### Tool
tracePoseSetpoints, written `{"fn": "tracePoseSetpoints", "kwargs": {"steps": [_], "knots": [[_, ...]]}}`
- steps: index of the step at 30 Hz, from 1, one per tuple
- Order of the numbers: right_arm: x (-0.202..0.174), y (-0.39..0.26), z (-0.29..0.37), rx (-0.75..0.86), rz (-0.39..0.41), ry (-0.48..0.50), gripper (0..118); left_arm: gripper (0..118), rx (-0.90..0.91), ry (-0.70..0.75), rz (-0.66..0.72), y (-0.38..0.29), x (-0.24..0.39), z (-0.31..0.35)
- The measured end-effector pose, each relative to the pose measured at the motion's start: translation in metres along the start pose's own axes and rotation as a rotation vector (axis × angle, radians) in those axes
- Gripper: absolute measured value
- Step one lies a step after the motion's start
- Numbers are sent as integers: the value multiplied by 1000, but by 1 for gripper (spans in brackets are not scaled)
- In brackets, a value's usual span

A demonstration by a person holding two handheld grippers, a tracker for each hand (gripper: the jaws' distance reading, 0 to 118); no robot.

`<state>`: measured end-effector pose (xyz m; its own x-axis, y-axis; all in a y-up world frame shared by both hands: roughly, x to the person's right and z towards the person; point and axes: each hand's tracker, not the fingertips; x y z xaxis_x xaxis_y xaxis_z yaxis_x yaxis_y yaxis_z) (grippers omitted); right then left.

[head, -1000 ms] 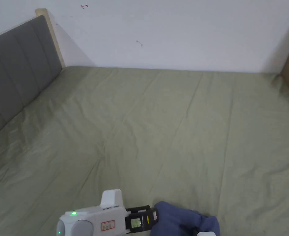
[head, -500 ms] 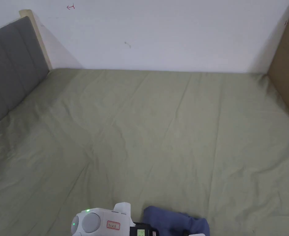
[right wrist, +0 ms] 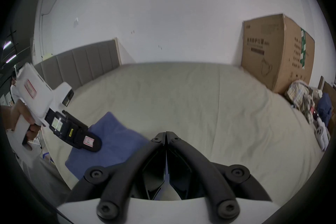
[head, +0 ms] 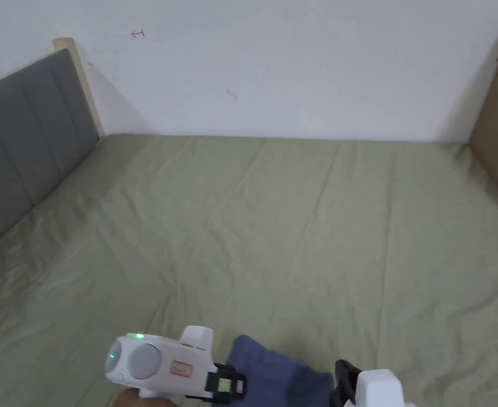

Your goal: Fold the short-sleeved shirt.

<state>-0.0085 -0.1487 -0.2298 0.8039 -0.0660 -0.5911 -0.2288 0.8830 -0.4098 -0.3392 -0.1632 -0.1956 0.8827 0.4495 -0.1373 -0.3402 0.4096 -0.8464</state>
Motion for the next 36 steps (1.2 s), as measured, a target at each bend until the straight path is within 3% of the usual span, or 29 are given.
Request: {"fn": "tracePoseSetpoints", "kwargs": {"steps": [1, 6, 14, 20, 25, 32, 33, 36], "knots": [[-3, 10, 3, 52, 41, 30, 0, 19, 14, 35, 7, 5, -17, 15], [-11, 43, 5, 120, 54, 21, 0, 19, 36, 208, 24, 29, -107, 83], [-26, 65, -9, 147, 92, -7, 0, 19, 28, 340, 146, 47, -235, 166], [-32, 67, -28, 126, 112, -32, 0, 19, -16, 453, 215, 49, -314, 191], [-38, 68, -39, 105, 107, -44, 0, 19, -46, 492, 266, 48, -371, 175], [-42, 75, -38, 99, 77, -47, 0, 21, -48, 539, 284, 49, -352, 173], [-41, 78, -34, 106, 75, -45, 0, 24, -33, 537, 275, 49, -352, 175], [-40, 91, -21, 131, 71, -39, 0, 59, 34, 571, 253, 51, -322, 193]]}}
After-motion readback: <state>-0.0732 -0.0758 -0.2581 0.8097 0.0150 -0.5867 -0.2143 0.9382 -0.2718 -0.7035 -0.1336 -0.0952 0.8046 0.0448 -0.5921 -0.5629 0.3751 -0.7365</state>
